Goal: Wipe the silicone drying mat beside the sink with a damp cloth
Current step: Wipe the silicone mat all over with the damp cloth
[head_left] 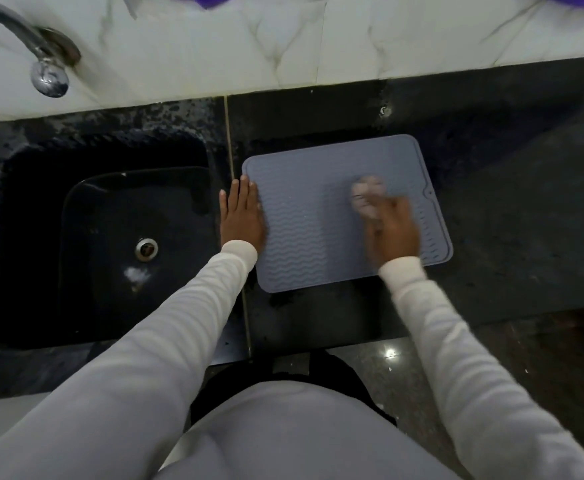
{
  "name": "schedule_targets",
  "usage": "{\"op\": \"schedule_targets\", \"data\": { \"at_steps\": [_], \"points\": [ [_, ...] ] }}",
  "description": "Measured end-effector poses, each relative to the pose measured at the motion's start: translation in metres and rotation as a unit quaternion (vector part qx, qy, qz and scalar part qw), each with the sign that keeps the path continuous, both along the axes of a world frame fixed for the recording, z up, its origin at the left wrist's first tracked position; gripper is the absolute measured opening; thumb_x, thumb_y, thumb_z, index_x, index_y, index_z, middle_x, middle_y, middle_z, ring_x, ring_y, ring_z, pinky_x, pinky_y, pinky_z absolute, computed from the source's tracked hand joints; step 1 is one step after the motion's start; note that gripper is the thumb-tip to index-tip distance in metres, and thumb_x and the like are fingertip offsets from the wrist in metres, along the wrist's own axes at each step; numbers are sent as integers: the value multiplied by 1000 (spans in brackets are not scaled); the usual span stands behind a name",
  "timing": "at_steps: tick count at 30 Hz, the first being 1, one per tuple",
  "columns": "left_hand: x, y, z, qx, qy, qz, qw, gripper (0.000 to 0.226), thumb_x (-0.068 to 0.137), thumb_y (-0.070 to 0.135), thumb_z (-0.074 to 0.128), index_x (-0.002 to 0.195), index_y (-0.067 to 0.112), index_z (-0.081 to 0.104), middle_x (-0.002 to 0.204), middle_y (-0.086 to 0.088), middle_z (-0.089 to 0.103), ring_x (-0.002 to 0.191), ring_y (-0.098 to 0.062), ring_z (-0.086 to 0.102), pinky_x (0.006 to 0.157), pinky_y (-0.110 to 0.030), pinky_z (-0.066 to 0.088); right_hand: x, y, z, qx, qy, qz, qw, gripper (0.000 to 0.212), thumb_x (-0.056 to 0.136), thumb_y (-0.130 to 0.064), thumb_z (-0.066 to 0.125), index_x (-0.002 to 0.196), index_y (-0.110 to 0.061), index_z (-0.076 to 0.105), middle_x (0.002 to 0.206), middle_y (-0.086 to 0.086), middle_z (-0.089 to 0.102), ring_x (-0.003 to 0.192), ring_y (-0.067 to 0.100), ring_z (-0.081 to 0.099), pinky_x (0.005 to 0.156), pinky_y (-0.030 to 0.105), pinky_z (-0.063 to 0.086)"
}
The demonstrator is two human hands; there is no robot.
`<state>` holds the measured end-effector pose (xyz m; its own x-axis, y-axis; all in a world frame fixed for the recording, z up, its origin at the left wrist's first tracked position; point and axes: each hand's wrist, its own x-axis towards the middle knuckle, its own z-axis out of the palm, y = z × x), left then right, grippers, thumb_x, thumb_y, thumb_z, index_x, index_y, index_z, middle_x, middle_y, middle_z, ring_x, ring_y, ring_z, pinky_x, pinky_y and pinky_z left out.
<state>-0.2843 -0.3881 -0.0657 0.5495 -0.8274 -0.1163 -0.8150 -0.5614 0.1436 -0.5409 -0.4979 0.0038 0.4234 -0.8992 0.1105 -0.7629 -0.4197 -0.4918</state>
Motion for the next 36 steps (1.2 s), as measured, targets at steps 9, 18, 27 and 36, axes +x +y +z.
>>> {"op": "schedule_targets", "data": {
  "at_steps": [9, 18, 27, 36],
  "points": [
    [-1, -1, -4, 13, 1, 18, 1000, 69, 99, 40, 38, 155, 15, 6, 164, -2, 1, 150, -24, -5, 119, -50, -9, 106, 110, -43, 2, 145, 161, 976, 35, 81, -15, 62, 117, -15, 60, 107, 18, 58, 51, 28, 60, 38, 35, 49],
    [0, 1, -3, -13, 0, 11, 1000, 53, 105, 29, 15, 156, 16, 6, 164, 0, 1, 150, -20, -6, 120, -47, -11, 30, 38, -38, -52, 249, 111, 961, 46, 70, -2, 68, 115, -10, 63, 113, 28, 58, 49, 34, 58, 38, 37, 47],
    [0, 1, -4, -17, -4, 11, 1000, 53, 105, 27, 17, 156, 16, 5, 164, -1, 0, 150, -21, -7, 120, -46, -11, -43, -36, -29, 7, 289, 7, 957, 57, 85, -14, 59, 139, -14, 39, 135, 23, 36, 84, 47, 58, 67, 51, 53],
    [-1, -1, -6, -18, -4, 18, 1000, 53, 105, 26, 17, 156, 16, 6, 164, -1, 0, 150, -21, -6, 120, -47, -9, -99, -87, -22, 24, 247, -64, 967, 46, 86, -13, 56, 130, -16, 44, 117, 22, 37, 70, 48, 58, 66, 55, 51]
  ]
}}
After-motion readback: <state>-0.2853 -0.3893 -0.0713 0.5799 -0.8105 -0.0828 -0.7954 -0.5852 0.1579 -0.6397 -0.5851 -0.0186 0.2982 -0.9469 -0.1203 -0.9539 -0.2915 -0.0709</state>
